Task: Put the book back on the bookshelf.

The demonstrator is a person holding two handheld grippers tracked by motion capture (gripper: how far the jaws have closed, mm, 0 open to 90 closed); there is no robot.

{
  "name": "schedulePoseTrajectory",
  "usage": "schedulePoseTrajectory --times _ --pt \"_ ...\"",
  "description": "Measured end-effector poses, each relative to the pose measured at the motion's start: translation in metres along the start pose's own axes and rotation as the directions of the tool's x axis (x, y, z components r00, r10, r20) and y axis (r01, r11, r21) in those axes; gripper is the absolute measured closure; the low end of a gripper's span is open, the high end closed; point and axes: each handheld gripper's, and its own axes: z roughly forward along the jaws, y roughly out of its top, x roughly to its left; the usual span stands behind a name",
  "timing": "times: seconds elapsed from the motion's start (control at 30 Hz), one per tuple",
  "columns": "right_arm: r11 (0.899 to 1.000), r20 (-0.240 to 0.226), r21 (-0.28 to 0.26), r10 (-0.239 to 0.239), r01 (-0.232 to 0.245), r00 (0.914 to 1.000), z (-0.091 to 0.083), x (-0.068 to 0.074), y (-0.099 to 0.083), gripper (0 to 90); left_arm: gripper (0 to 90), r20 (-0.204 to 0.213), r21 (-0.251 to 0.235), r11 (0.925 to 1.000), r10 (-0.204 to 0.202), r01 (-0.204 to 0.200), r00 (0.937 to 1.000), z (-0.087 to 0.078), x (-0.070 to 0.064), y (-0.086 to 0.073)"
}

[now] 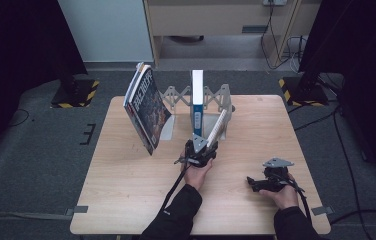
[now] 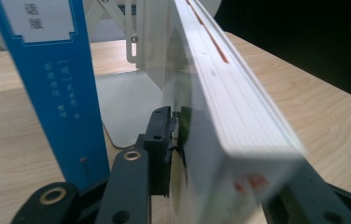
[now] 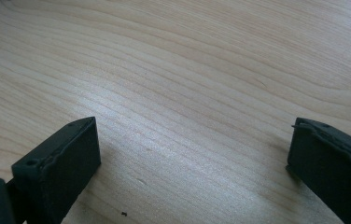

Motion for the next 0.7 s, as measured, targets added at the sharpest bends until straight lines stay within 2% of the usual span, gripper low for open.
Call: schedulePoseTrajectory --times 0.03,0.17,0.3,0.5,0.7 --pt "1.000 0.000 0.000 0.000 0.000 1.0000 0.000 0.000 0.000 2.5 62.6 0.000 -0.004 1.0000 0.009 -0.009 1.0000 -0.007 0.001 -0.001" --pt "1.000 0.000 0.000 0.000 0.000 1.0000 0.000 0.000 0.000 2.5 63.5 0.011 -0.016 0.9998 -0.006 0.007 0.9999 -0.017 0.003 -0.003" --pt "1.000 0.000 0.000 0.000 0.000 1.0000 0.000 0.000 0.000 2.5 69.5 0.005 -0.006 0.9999 -0.009 0.009 0.9999 -0.021 0.003 -0.004" --pt "1.000 0.000 0.000 0.000 0.000 1.0000 0.000 0.000 0.000 2.5 71.7 -0.027 -0.010 0.9999 -0.011 0.011 0.9996 -0.018 0.002 -0.003" --pt "1.000 0.001 -0.001 -0.001 0.001 1.0000 0.000 0.000 0.000 2.4 71.5 -0.047 -0.007 1.0000 -0.001 0.001 0.9989 -0.008 -0.001 0.004"
